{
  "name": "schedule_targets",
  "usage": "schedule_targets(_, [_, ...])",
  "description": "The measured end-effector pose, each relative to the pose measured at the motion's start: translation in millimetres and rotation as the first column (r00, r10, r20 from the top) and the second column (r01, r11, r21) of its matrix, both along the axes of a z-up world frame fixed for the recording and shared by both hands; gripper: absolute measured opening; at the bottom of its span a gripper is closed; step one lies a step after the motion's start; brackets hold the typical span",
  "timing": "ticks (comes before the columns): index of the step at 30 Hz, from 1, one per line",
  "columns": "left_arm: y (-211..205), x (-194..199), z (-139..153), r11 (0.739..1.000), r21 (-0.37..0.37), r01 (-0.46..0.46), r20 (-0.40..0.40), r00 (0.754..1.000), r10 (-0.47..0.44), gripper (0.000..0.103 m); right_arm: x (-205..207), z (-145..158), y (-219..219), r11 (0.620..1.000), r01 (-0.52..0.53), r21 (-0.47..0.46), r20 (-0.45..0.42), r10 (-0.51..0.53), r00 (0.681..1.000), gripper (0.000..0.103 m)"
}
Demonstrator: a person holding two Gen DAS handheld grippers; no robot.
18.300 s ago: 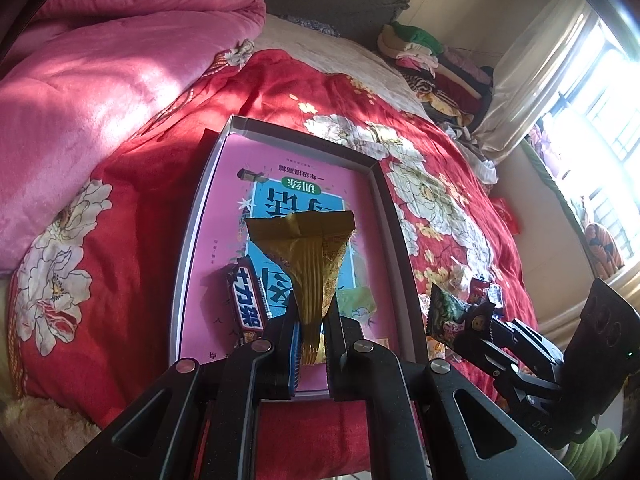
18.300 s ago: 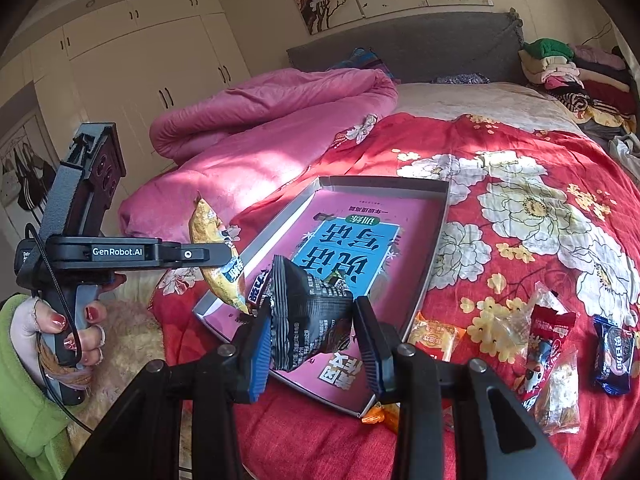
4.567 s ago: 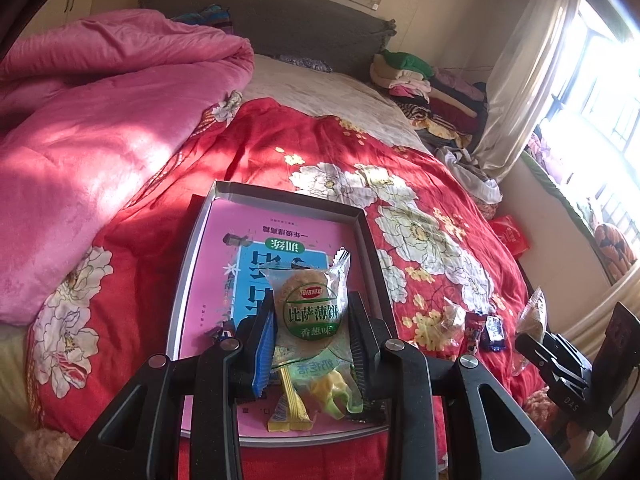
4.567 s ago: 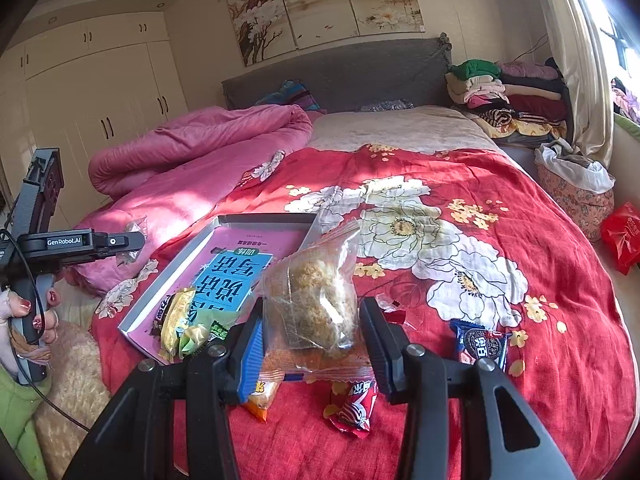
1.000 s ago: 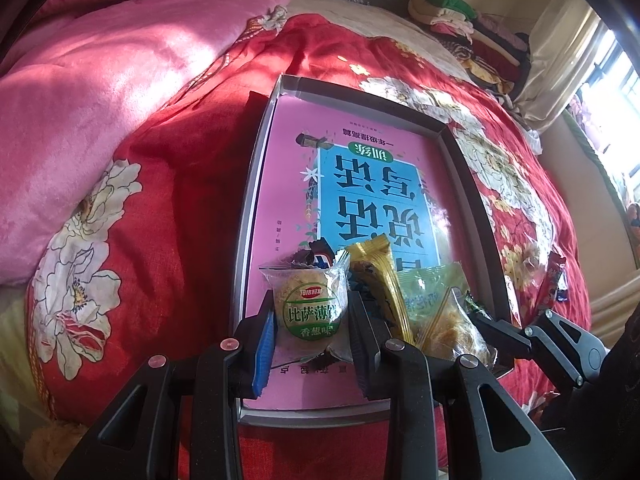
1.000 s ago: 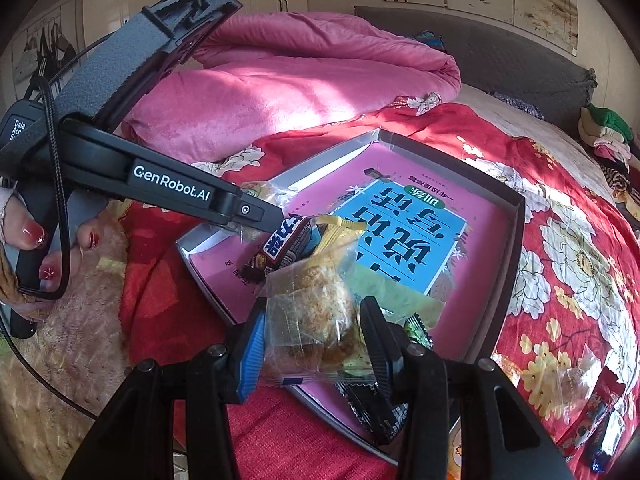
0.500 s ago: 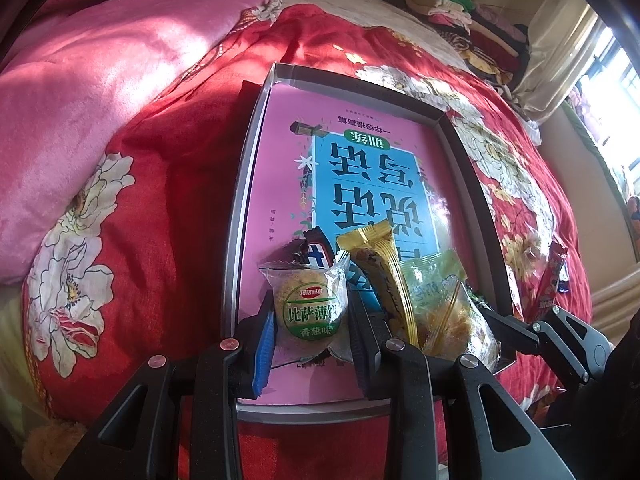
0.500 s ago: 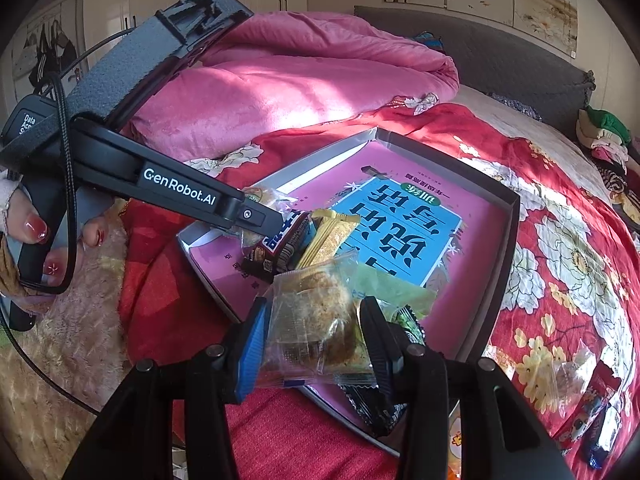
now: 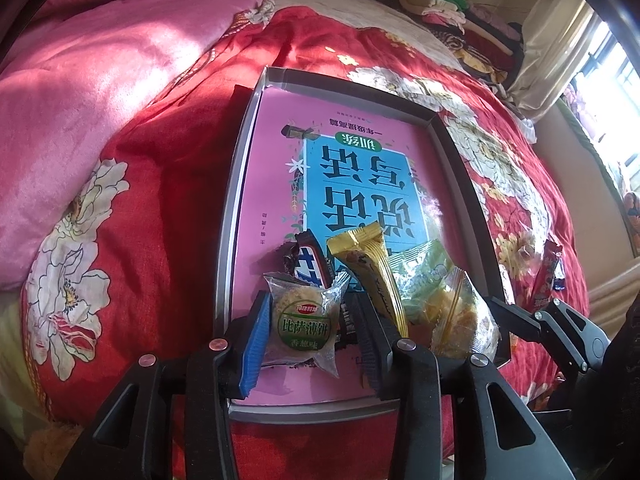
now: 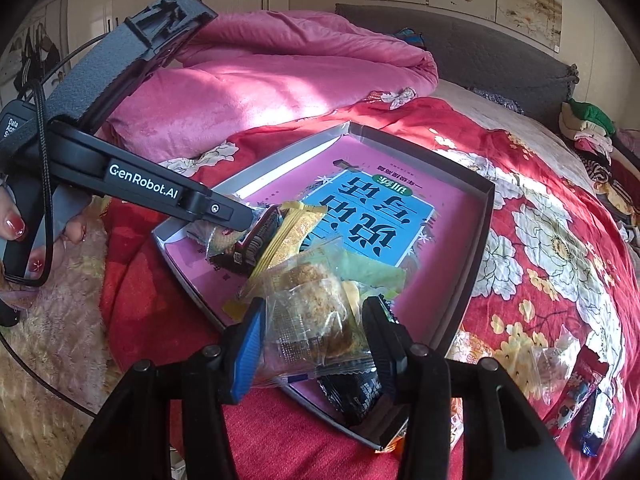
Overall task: Organize snacks
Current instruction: 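Open the left tool over the tray while the right lowers the cookie bag, then withdraw both open tools from the tray toward the snacks on the bed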
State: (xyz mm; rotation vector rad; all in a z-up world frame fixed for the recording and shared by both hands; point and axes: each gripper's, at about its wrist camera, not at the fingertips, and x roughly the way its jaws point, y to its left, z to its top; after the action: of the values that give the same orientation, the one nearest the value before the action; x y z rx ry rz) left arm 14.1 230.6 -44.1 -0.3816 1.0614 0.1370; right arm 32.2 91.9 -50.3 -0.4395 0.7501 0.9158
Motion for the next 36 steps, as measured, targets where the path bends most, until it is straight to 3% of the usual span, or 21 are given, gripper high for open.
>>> schedule_targets(15, [0.1, -2.6, 16.3, 1.0, -0.016, 0.002, 0.087, 0.996, 0.0, 0.054, -9.7, 2.0, 0.8, 0.999, -0.036, 0.005, -0.01, 0.036, 0.999, 0.053])
schedule_targets(22, [-5.6, -3.3, 22.2, 1.0, -0.006, 0.027, 0.115, 0.993, -0.026, 0.056, -3.9, -0.9, -1.9, 1.0, 0.008, -0.018, 0.016, -0.008, 1.0, 0.054])
schedule_targets(26, [-11.0, -4.2, 28.7, 0.999, 0.005, 0.049, 0.15, 0.987, -0.05, 0.063, 0.8, -0.4, -4.4, 1.0, 0.028, -0.01, 0.013, -0.028, 1.0, 0.054])
schedule_targets(31, [-16.0, -6.9, 37.5, 0.997, 0.017, 0.07, 0.199, 0.977, -0.072, 0.067, 2.6, 2.2, -7.8, 0.999, 0.042, -0.001, 0.02, -0.042, 0.999, 0.062])
schedule_targets(36, [-18.4, -8.8, 43.1, 0.997, 0.021, 0.08, 0.227, 0.97, -0.082, 0.069, 2.5, 5.0, -9.2, 0.999, 0.039, 0.009, 0.003, -0.039, 0.999, 0.063])
